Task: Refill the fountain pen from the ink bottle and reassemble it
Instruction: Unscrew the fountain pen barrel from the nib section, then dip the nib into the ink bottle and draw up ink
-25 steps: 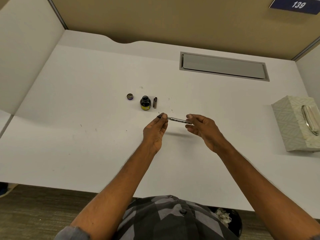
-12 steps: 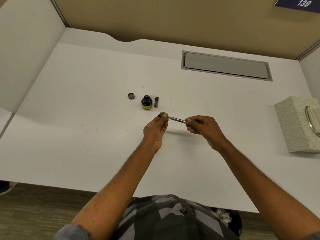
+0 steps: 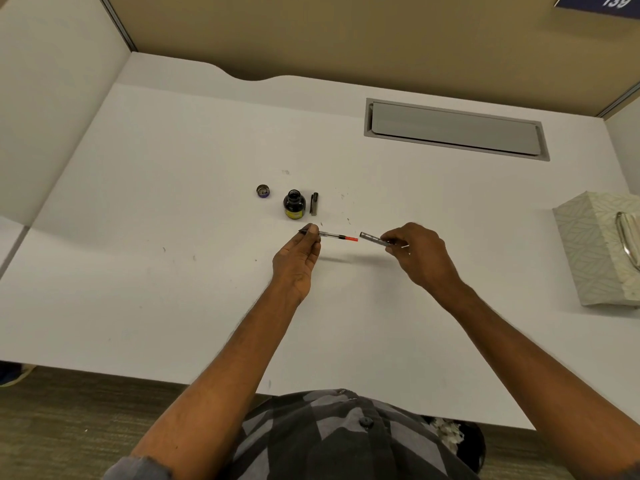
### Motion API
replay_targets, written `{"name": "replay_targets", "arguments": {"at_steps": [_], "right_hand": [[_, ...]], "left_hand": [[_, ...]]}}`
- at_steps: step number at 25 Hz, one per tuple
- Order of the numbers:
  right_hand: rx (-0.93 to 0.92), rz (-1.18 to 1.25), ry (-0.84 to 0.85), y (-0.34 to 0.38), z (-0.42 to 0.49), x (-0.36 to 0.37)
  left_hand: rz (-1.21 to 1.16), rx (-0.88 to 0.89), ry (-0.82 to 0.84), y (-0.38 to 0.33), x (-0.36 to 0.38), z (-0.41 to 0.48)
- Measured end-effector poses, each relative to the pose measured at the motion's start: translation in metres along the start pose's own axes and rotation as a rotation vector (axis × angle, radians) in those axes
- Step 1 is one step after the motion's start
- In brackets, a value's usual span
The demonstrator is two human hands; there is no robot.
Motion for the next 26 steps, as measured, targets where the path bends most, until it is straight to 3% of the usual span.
{"name": "replay_targets", "arguments": {"at_steps": [9,26], "right_hand": [[0.286,0.266,-0.009,-0.006,0.037,0.056],[0.400,0.292,-0.130,0.008,0.085,0.088]], "left_hand": [[-0.061,-0.048,-0.062,-0.014,-0.019,0.006],[-0.087,-0.101,-0.092,-0.031,-0.027,0.035]]}}
Point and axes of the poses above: each hand's wrist, its own z-axis towards the middle knuckle, its own x-axis out of the palm, y = z × x, the point moved 9 cm from there along z, towards the middle knuckle, and after that the axes turned 6 degrees about z, right-handed, at the moved point
